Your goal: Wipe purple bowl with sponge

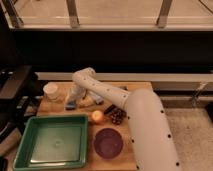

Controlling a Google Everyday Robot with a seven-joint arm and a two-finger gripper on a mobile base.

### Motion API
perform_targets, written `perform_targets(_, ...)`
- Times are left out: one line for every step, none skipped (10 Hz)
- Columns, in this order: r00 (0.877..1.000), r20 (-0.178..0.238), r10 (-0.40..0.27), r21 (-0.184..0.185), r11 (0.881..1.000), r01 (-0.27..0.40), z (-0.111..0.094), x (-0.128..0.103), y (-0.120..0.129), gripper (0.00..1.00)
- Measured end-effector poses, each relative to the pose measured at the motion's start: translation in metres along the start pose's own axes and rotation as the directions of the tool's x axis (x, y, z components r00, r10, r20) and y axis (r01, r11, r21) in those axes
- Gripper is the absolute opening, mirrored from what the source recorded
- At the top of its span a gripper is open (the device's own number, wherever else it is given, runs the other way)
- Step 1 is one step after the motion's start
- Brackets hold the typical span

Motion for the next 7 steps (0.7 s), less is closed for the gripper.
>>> perform_targets(1.000, -0.012, -0.005, 0.012, 1.000, 0.005, -0.015, -0.001, -0.001, 0.10)
perform_targets(1.000, -0.027, -0.002, 0.025, 1.000, 0.003, -0.036, -0.001, 0.005, 0.10)
perform_targets(0.999, -0.041, 0.003, 0.036, 0.999, -0.002, -0.056, -0.001, 0.020, 0.10)
perform_targets(0.999, -0.050, 0.001, 0.040, 0.999, 0.001, -0.071, -0.004, 0.031, 0.10)
perform_targets(0.998, -0.055, -0.008, 0.043, 0.999, 0.010, -0.084, -0.007, 0.039, 0.10)
perform_targets(0.998, -0.049, -0.030, 0.041, 0.999, 0.032, -0.102, -0.017, 0.048, 0.10)
perform_targets(0.998, -0.036, -0.049, 0.039, 0.998, 0.051, -0.115, -0.031, 0.055, 0.10)
